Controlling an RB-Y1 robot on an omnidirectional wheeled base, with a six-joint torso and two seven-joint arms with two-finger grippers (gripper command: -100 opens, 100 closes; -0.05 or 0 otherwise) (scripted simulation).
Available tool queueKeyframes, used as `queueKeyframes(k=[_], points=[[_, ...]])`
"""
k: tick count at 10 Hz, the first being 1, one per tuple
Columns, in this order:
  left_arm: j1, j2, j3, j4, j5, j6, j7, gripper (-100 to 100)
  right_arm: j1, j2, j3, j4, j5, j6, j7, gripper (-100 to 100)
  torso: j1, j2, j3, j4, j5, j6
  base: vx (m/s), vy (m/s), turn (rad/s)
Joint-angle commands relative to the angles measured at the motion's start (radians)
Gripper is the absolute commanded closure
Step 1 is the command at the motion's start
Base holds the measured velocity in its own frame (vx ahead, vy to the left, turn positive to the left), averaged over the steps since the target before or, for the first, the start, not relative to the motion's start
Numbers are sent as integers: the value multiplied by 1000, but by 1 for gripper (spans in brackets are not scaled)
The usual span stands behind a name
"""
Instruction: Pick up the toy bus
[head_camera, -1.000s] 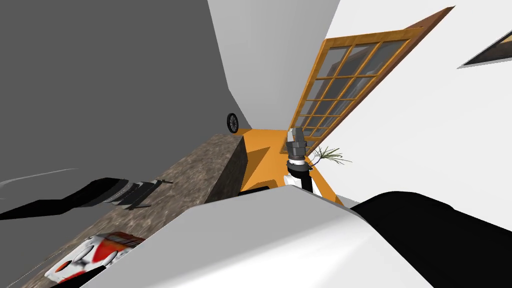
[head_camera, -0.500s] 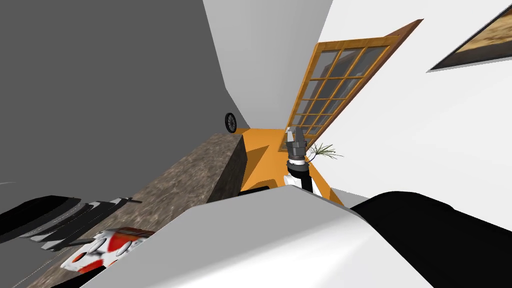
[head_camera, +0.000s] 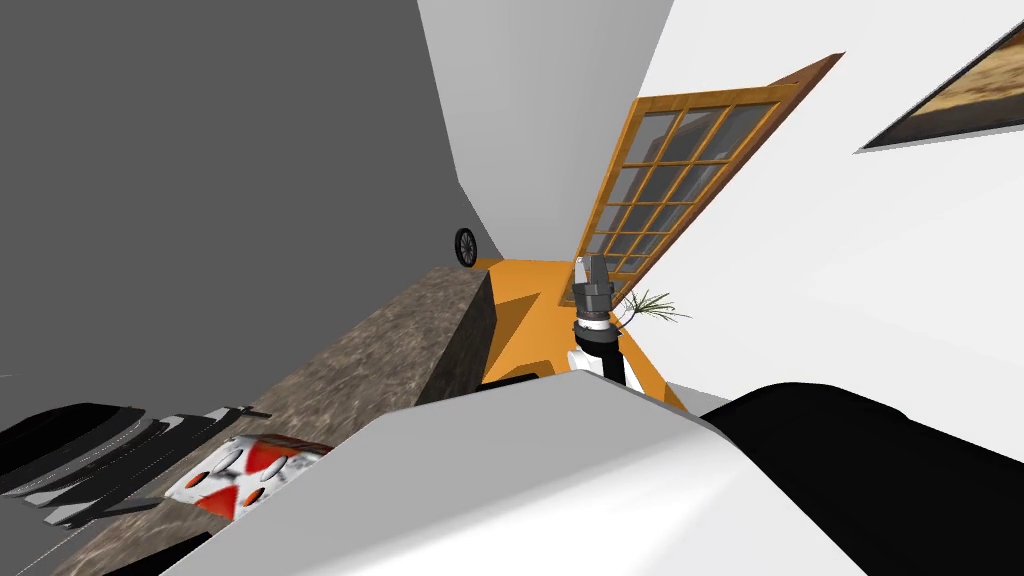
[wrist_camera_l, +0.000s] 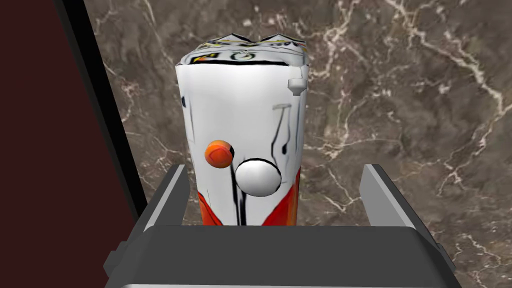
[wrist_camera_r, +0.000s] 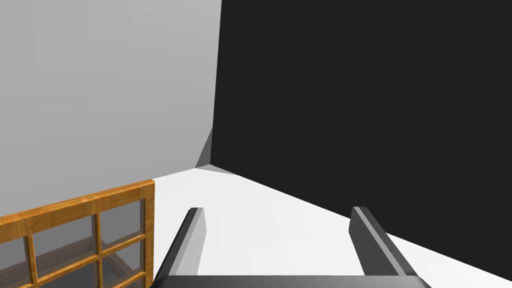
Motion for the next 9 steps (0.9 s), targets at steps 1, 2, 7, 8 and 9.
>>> queueKeyframes(k=[1,2,7,8,9], points=[[7,-25,2,50,11,-11,-50,-100,0,0,0,0,0,0,0,0,0,0,0,0,0,0,91,-73,218],[7,-25,2,61,11,-11,-77,-100,0,0,0,0,0,0,0,0,-2,-2,-1,0,0,-1,107,-55,99],[31,-87,5,209,42,-30,-225,-100,0,0,0,0,0,0,0,0,-1,-3,-2,-1,0,1,82,-60,152],[31,-87,5,211,42,-30,-255,-100,0,0,0,0,0,0,0,0,0,-1,-1,0,0,0,43,-44,142],[31,-87,5,211,42,-30,-258,-100,0,0,0,0,0,0,0,0,1,0,0,0,0,0,22,-8,-10]])
